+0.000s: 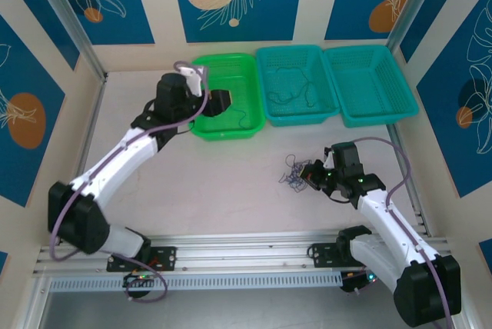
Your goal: Untangle the cables
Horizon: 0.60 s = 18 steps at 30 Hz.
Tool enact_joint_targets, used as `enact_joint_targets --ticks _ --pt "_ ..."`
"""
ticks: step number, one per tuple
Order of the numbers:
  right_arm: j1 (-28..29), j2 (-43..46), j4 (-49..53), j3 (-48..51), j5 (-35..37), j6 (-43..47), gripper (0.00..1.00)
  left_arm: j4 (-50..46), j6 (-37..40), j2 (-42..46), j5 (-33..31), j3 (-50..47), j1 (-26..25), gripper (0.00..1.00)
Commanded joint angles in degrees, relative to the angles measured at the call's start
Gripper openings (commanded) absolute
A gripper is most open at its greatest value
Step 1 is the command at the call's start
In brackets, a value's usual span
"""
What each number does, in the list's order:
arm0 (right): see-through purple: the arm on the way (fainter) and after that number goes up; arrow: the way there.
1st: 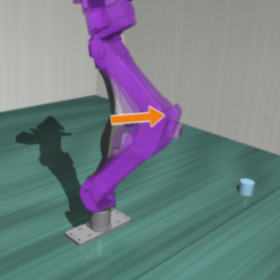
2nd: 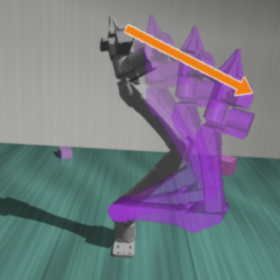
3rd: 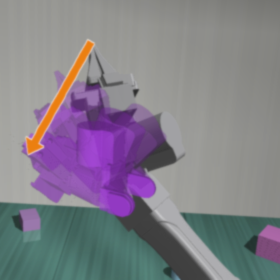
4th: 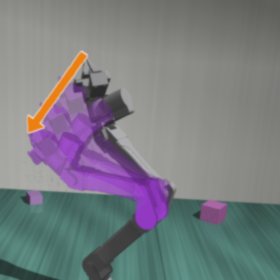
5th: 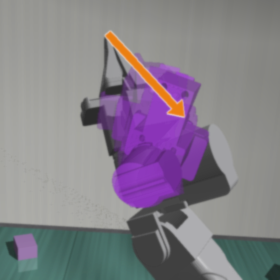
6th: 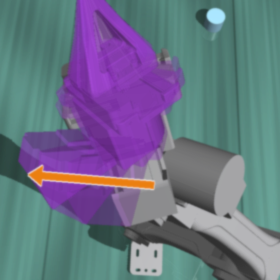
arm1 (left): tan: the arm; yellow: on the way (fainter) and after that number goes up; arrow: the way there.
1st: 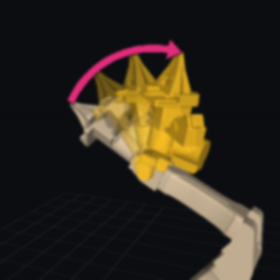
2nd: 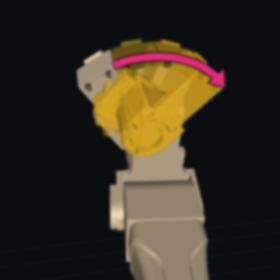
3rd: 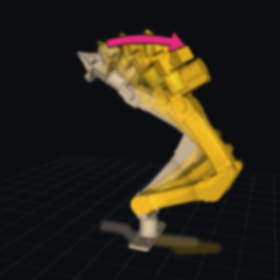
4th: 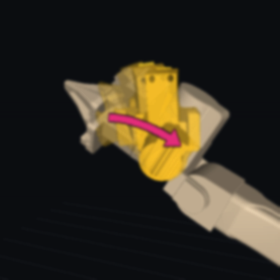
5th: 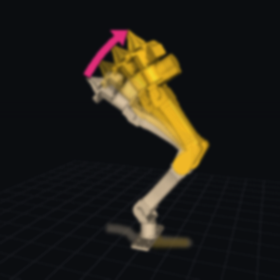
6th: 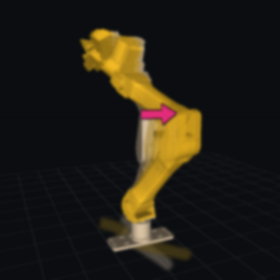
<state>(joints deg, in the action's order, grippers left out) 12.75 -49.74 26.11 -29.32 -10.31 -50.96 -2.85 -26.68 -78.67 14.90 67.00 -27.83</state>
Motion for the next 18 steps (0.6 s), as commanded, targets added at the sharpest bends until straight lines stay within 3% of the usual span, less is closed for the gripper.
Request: enact_joint_targets --ticks 1,8,14,18 --pt "0.32 -0.88 -2.45 -3.02 -5.04 -4.09 0.00 7.34 -2.98 5.04 6.08 -7.46 -4.70 0.64" --pt "-1.08 -6.10 -3.92 -8.04 -12.70 -10.63 0.00 12.60 4.03 10.60 8.13 -21.19 -15.16 0.64" --pt "-3.29 -10.72 -6.89 -9.98 -21.74 -19.02 0.00 22.20 -0.29 5.64 12.53 -27.69 -18.25 0.60" --pt "-3.70 -14.56 -0.65 -13.81 -23.05 -21.36 0.00 28.52 -5.34 0.37 13.34 -28.71 -19.12 0.53"
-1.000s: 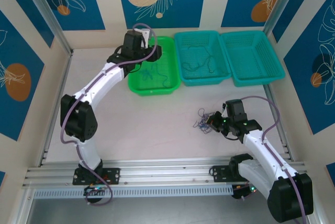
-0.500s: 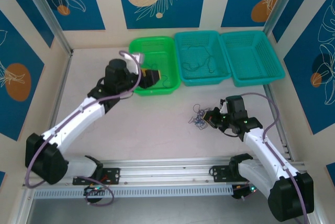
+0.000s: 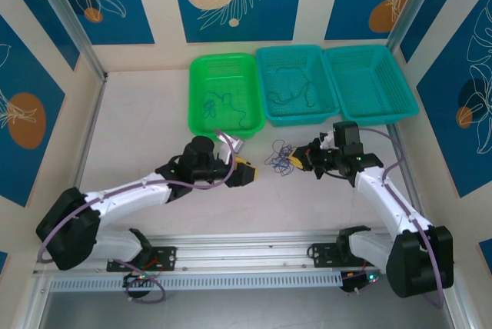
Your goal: Untangle the cables
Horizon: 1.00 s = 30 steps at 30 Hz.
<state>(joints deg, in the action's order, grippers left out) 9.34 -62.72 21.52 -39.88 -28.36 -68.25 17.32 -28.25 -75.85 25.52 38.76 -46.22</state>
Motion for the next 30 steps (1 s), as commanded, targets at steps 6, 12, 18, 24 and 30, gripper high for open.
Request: enact_joint_targets --ticks 6,12,18,24,30 --pt "-0.32 -5.46 5.50 -4.64 -7.22 -5.98 0.00 14.48 -12.42 -10.95 2.97 1.35 -1.13 0.47" --pt "-0.29 -5.41 5.37 -4.40 -7.39 -6.38 0.00 15.80 -13.61 -15.38 -1.59 2.38 -1.27 0.46" --pt "-0.30 -4.21 4.53 -4.32 -8.21 -6.32 0.00 21.28 -15.14 -19.96 0.60 5.00 -1.18 0.51" --pt "-0.12 -3.47 3.96 -4.13 -9.66 -5.51 0.00 25.50 -15.65 -20.34 0.21 5.69 -1.18 0.55" --pt "-0.30 -2.67 4.13 -3.76 -9.34 -5.42 0.00 25.60 -16.13 -20.34 1.15 5.82 -1.29 0.29"
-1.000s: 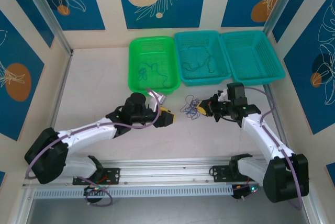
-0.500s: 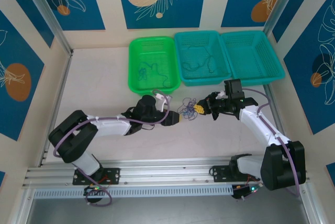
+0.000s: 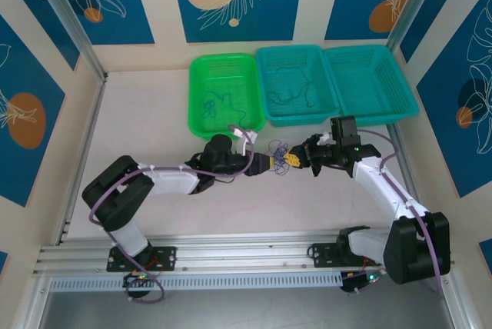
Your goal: Untangle the cables
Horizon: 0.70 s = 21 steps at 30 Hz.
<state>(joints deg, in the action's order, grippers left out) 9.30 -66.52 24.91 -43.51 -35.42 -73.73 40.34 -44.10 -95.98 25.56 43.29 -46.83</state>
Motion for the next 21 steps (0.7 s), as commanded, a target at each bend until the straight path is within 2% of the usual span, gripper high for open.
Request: enact_joint_targets --ticks 1,6,10,16,21 --pt "-0.44 1.21 1.15 -0.09 -1.99 0.24 0.00 2.54 -0.37 -0.02 0.94 1.04 -0.60 0.24" --pt "-2.89 2.09 1.97 1.52 -1.28 0.32 0.00 1.31 0.01 1.77 -0.19 -0.60 -0.67 0.12" --pt "-7.08 3.54 2.96 3.04 -1.20 1.39 0.00 -1.44 1.22 3.95 -1.89 -2.03 -0.59 0.00" --pt "-17.98 4.95 7.98 4.49 -1.67 7.53 0.00 -6.84 3.87 8.69 -5.19 -5.05 0.21 0.00" --pt "-24.63 5.73 12.57 5.07 2.22 14.58 0.00 -9.99 4.93 13.63 -6.35 -8.21 2.88 0.00"
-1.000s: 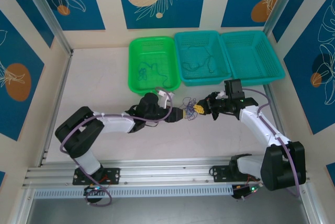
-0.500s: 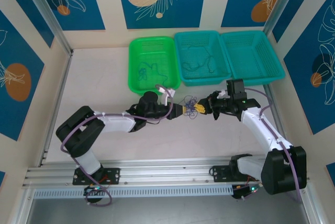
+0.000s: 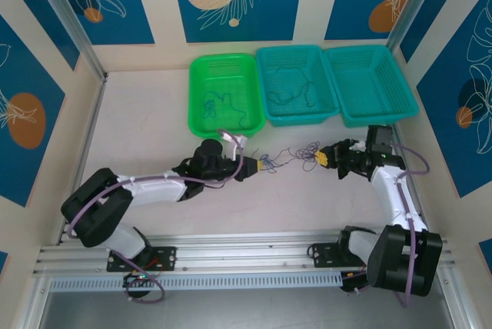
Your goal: Untangle the cables
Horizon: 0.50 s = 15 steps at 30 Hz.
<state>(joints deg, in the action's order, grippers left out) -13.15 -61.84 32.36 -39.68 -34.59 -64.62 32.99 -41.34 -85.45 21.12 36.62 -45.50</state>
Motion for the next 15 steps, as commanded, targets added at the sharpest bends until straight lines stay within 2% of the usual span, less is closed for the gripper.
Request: enact_joint_targets --ticks 1,6,9,10,13,14,15 --pt "-3.20 1.32 5.79 1.48 2.48 6.27 0.00 -3.44 2.42 4.06 -2.00 -1.95 2.09 0.00" --pt "-5.58 2.34 8.36 1.74 10.83 10.49 0.00 -6.68 3.59 7.61 -2.43 -3.50 4.32 0.00" --pt "-0.14 4.64 5.61 3.64 14.82 13.63 0.02 -6.39 4.33 8.02 -1.04 -3.95 4.78 0.00" --pt "4.01 5.67 3.46 5.31 16.52 13.73 0.08 -5.49 4.65 7.57 0.24 -3.94 4.77 0.00" --pt "15.01 6.99 -2.14 10.09 19.69 14.93 0.39 -3.22 5.57 4.71 3.35 -3.46 4.64 0.00" --pt "17.08 7.09 -2.22 10.29 20.42 16.12 0.49 -3.19 6.22 3.54 3.94 -3.12 4.58 0.00" --pt "18.08 7.25 -0.67 9.68 21.87 17.03 0.53 -3.44 6.48 2.60 4.18 -2.93 4.46 0.00"
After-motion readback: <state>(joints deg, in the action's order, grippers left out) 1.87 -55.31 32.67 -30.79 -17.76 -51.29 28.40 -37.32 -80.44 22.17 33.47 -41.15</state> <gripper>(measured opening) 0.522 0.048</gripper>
